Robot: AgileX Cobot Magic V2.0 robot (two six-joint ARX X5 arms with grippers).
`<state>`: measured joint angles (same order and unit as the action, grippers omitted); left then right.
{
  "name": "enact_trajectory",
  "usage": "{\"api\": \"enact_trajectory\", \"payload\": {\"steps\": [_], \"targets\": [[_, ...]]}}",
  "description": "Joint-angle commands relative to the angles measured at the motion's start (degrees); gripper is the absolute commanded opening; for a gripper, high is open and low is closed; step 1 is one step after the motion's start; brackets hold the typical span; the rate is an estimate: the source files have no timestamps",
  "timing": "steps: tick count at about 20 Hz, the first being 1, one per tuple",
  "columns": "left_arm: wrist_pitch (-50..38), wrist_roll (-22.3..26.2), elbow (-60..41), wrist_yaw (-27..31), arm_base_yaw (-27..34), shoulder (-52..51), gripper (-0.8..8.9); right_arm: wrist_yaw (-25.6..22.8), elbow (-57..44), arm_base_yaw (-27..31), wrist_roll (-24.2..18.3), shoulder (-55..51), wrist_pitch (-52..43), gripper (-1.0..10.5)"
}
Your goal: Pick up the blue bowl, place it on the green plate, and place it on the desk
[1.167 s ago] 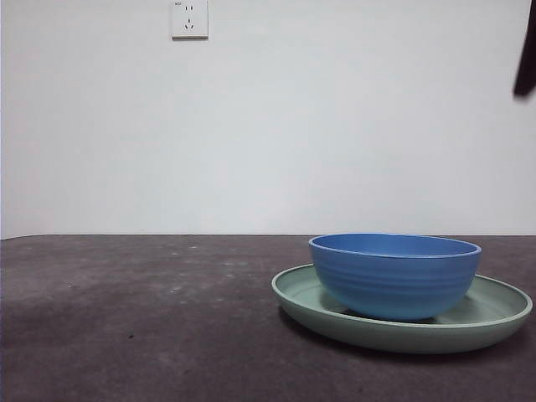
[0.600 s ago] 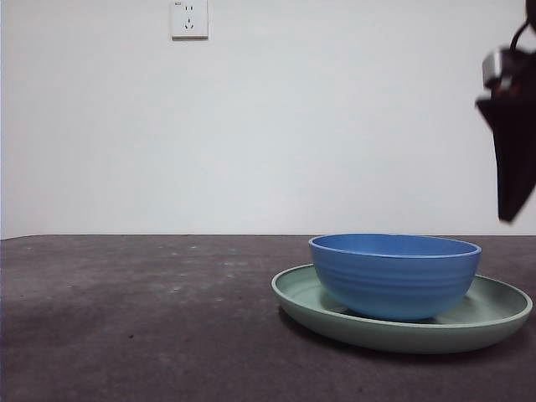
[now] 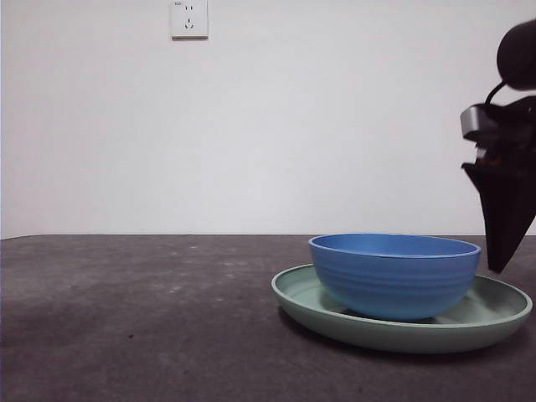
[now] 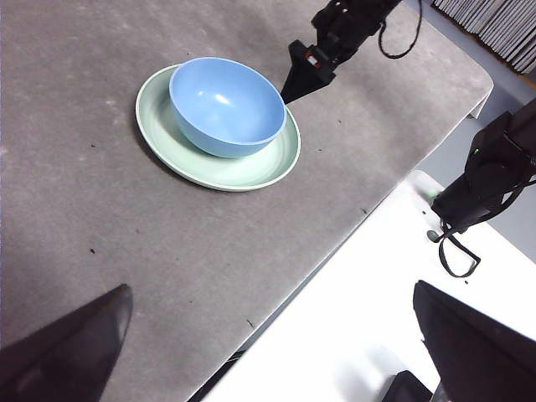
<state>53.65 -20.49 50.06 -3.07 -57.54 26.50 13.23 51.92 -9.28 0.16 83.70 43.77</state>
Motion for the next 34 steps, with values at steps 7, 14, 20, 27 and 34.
{"api": "enact_trajectory", "payload": {"steps": [7,14,20,27,34], "targets": [[-0.94,-0.17,0.39,-0.31,-0.61,0.02,5.63,3.74,0.79,-0.11,-0.66,7.69,-7.91,2.8],[-0.96,-0.17,0.39,-0.31,-0.61,0.02,5.63,5.01,0.79,-0.07,-0.59,7.72,-9.55,2.0],[-0.94,-0.2,0.39,-0.31,-0.61,0.02,5.63,6.29,0.79,-0.07,-0.55,10.08,-10.51,1.0],[-0.94,-0.17,0.39,-0.31,-0.61,0.02,5.63,6.32,0.85,0.26,-0.07,10.67,-10.6,0.1],[-0.94,-0.09,0.39,-0.31,-0.61,0.02,5.63,10.88,4.96,0.39,1.81,10.6,-6.56,0.1]]}}
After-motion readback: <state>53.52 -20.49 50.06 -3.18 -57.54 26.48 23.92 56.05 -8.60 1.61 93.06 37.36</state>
